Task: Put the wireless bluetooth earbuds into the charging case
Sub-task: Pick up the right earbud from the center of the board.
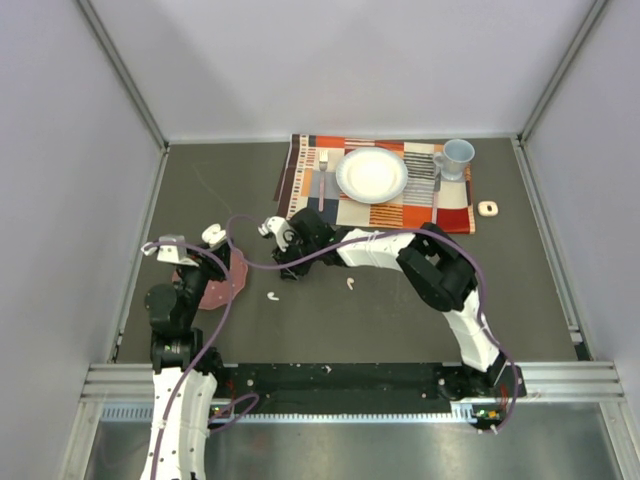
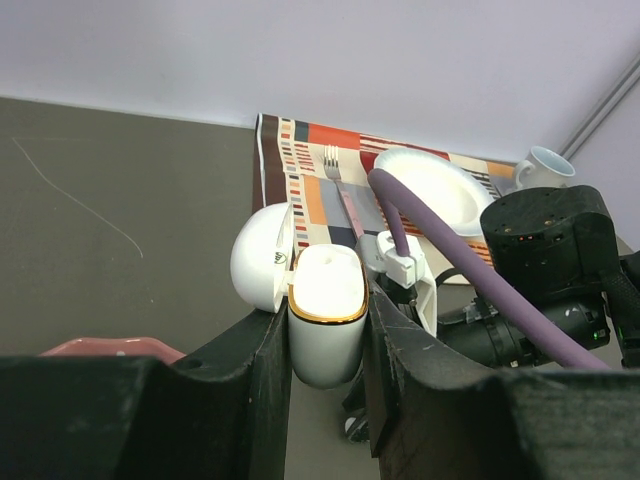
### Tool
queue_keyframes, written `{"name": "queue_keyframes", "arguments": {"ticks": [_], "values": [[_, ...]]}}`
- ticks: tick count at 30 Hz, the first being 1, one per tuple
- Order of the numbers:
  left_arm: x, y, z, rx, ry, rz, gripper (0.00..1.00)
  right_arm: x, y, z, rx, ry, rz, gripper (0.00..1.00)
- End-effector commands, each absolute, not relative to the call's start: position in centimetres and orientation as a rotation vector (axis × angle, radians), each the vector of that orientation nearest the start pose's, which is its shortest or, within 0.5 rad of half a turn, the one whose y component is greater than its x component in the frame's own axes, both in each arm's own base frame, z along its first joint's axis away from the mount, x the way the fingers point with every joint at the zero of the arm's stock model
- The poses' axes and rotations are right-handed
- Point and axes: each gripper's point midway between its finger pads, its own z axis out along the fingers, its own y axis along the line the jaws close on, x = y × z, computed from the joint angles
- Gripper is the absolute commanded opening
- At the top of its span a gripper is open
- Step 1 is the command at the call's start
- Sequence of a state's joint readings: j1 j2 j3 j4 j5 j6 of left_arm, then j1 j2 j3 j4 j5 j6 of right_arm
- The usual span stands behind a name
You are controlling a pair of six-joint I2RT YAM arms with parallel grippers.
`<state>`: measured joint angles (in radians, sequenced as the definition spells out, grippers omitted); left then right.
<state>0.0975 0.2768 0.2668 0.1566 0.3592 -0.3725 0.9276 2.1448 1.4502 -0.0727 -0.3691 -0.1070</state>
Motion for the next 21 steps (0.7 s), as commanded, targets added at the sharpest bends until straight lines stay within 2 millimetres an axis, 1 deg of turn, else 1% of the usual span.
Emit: {"name": "queue_keyframes", "arguments": {"ticks": [1,4,5,6,7,8,12,14,16,21], "values": [[25.3,-5.1,25.1,-0.027,1.398,-0.478,0.00,26.7,47.4,1.9,-1.403,1.995,0.817,0.34],[25.3,-5.2,25.1,-0.024,1.398,-0.480,0.00,26.9,47.1,1.7,-1.406,1.999,0.790,0.33],[25.2,-5.2,25.0,-0.024,1.398,-0.480,0.00,26.9,47.0,1.7,-1.406,1.998,0.785,0.31],[25.3,-5.2,25.0,-0.024,1.400,-0.480,0.00,26.9,47.0,1.7,-1.408,2.000,0.784,0.26],[25.3,-5.1,24.9,-0.024,1.401,-0.479,0.00,26.9,47.0,1.6,-1.405,2.003,0.783,0.24],[25.3,-5.2,24.9,-0.025,1.401,-0.481,0.00,26.9,46.9,1.5,-1.401,2.011,0.774,0.24],[25.3,-5.1,24.9,-0.028,1.404,-0.481,0.00,26.8,46.6,1.4,-1.396,2.022,0.774,0.27],[25.3,-5.1,24.9,-0.028,1.403,-0.481,0.00,26.7,46.6,1.5,-1.395,2.023,0.781,0.32],[25.3,-5.1,24.8,-0.028,1.404,-0.481,0.00,26.6,46.5,1.6,-1.399,2.019,0.779,0.35],[25.3,-5.1,24.9,-0.028,1.404,-0.481,0.00,26.6,46.2,1.8,-1.421,1.997,0.769,0.35]]}}
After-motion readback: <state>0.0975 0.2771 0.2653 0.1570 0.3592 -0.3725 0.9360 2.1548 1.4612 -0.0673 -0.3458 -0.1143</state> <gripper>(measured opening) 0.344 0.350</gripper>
